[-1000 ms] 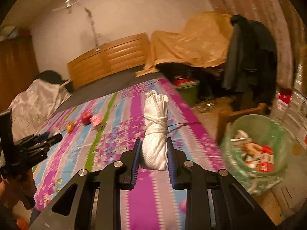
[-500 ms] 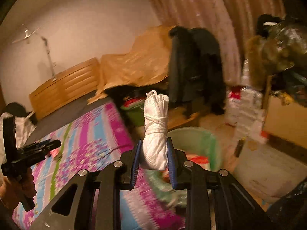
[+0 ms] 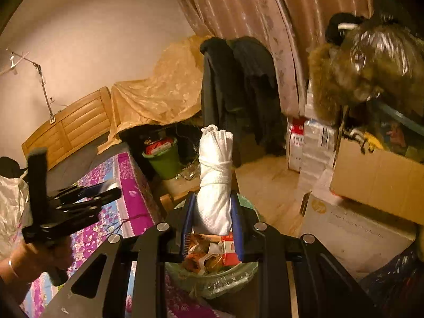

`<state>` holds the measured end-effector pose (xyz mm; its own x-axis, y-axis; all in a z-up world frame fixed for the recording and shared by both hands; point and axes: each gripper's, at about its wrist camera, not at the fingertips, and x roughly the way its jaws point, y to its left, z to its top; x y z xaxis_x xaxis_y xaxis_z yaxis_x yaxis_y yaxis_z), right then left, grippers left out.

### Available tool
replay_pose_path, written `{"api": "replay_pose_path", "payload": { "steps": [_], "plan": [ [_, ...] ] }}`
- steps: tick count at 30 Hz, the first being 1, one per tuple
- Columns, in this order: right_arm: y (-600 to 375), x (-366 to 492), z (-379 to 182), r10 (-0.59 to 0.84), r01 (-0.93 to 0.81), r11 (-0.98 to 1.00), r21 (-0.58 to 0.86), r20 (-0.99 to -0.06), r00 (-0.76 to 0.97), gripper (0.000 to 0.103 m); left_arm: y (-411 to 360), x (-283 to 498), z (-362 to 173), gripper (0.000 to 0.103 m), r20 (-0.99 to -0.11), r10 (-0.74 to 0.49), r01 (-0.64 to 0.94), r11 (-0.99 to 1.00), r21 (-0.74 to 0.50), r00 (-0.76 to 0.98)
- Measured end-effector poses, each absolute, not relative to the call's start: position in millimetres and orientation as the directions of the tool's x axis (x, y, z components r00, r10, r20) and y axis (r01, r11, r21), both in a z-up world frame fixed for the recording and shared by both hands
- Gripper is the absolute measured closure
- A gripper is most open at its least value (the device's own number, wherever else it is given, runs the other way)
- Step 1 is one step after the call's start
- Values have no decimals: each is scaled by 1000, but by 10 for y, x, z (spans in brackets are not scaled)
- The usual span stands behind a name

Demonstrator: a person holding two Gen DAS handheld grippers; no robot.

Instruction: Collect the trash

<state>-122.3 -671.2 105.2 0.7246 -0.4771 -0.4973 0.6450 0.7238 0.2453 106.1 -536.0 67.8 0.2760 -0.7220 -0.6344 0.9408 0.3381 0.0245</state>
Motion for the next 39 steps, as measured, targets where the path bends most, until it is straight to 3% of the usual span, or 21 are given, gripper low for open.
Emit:
{"api": "replay_pose_path", "payload": {
  "steps": [10, 25, 27, 29, 30, 39],
  "plan": [
    [-6850, -849, 574, -379, 641, 718, 273, -619, 688, 76, -5764, 946, 357, 64, -695, -667, 949, 307, 71, 268],
    [-6875, -333, 420, -333, 602, 750, 275, -629, 702, 75, -5926, 967, 242, 64, -712, -644, 948, 304, 98, 280],
    [-6888, -257, 404, -333, 591, 761, 267, -621, 710, 71, -5953, 955, 229, 64, -710, -644, 948, 298, 110, 285],
    [-6921, -175, 348, -346, 603, 758, 249, -630, 695, 46, -5972, 954, 193, 50, -715, -631, 944, 303, 130, 301],
    [-6939, -165, 321, -356, 613, 750, 247, -632, 689, 45, -5977, 954, 175, 44, -714, -628, 942, 305, 140, 310],
    [-6867, -373, 196, -433, 667, 722, 183, -633, 642, 46, -5902, 894, 133, 44, -706, -630, 940, 298, 166, 325]
  ]
}}
